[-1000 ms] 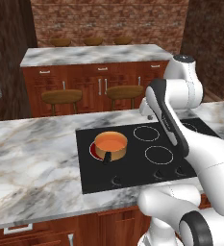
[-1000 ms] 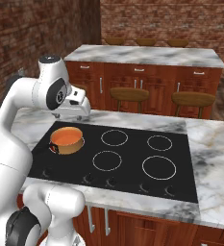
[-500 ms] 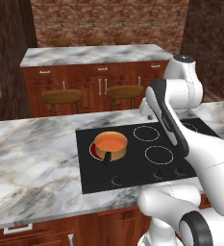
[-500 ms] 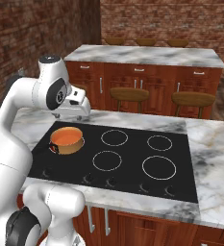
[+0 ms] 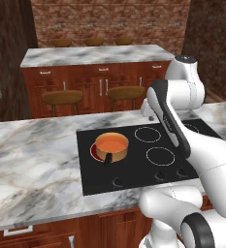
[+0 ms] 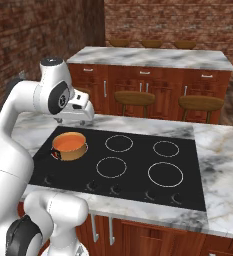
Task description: Wait until the marinara sauce is simmered to a deep red color and then turn off the stove.
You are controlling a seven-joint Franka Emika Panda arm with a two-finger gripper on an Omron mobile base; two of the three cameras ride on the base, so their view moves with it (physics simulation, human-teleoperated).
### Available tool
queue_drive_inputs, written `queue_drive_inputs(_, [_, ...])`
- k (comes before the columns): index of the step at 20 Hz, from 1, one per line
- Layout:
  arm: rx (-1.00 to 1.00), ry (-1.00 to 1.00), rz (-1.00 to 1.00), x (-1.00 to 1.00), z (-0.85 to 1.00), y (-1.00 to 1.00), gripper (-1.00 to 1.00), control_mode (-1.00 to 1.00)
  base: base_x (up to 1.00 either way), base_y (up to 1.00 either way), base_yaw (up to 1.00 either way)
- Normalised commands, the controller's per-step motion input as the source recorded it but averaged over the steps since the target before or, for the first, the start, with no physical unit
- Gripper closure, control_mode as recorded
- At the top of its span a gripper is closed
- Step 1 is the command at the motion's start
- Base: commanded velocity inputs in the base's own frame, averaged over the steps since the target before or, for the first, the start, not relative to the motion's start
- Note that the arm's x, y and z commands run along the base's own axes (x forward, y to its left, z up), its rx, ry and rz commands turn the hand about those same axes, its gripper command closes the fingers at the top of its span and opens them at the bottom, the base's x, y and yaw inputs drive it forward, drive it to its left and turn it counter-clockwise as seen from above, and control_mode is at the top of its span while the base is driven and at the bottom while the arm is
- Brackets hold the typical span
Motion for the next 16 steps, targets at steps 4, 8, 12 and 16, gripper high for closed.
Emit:
queue_drive_inputs(4, [0.00, 0.00, 0.00, 0.00, 0.00, 0.00, -1.00, -1.00, 0.00, 0.00, 0.00])
queue_drive_inputs(8, [0.00, 0.00, 0.00, 0.00, 0.00, 0.00, -1.00, -1.00, 0.00, 0.00, 0.00])
queue_drive_inputs(12, [0.00, 0.00, 0.00, 0.00, 0.00, 0.00, -1.00, -1.00, 0.00, 0.00, 0.00])
queue_drive_inputs(16, [0.00, 0.00, 0.00, 0.00, 0.00, 0.00, -1.00, -1.00, 0.00, 0.00, 0.00])
